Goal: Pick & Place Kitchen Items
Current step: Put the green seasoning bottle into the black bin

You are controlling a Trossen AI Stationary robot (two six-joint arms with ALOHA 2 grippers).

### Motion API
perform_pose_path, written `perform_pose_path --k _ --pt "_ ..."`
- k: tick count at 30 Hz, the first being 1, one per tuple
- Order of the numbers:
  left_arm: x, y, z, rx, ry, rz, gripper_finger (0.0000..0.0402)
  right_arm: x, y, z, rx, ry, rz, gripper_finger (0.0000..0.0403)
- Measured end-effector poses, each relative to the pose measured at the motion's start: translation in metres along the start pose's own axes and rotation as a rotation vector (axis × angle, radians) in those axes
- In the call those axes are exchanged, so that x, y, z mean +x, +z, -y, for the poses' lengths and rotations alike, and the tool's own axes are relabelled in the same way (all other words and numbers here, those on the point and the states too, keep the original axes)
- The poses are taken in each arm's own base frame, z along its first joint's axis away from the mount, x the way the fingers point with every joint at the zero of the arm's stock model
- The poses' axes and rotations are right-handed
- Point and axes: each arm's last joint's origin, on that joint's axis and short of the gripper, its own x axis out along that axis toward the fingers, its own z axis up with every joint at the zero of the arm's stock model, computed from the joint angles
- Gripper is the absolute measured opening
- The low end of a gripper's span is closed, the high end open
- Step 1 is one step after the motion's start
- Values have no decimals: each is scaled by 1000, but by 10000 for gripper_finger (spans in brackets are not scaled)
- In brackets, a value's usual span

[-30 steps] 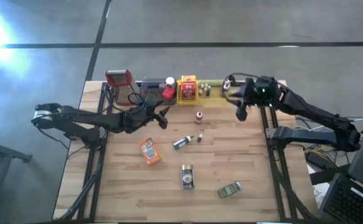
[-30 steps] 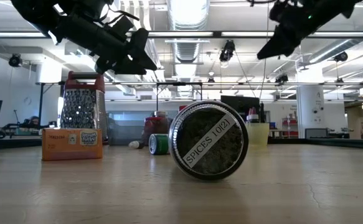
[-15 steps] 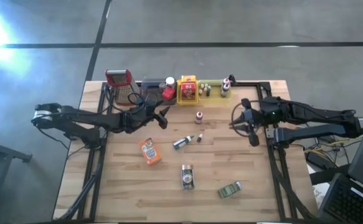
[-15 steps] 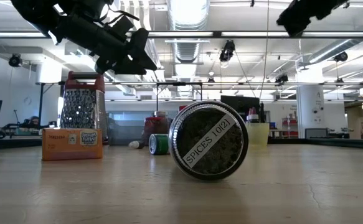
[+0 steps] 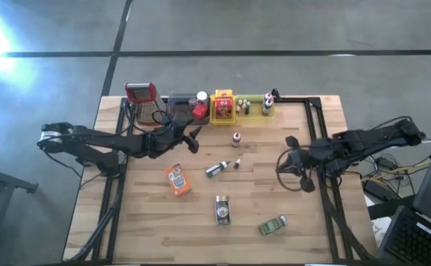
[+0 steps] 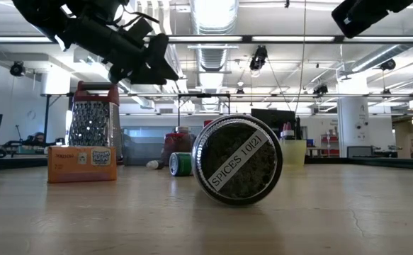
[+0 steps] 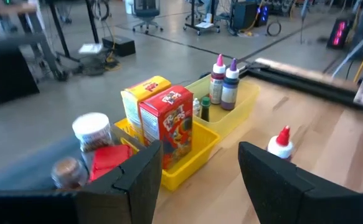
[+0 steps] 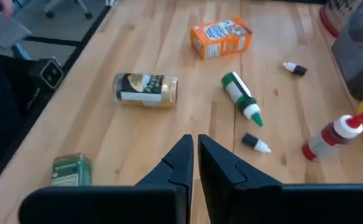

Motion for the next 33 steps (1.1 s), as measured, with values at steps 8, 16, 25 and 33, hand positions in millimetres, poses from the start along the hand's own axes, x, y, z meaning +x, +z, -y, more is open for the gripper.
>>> perform_pose_path --k 8,16,25,33 --pt "0 0 0 83 0 0 216 18 6 -32 -129 37 38 17" --pt "0 0 0 80 0 0 216 35 -5 -65 -339 -177 -75 17" --pt "0 0 0 78 -1 1 216 46 14 -98 -128 -181 -207 12" --pt "0 1 0 78 -1 2 216 60 22 -133 88 -180 -521 47"
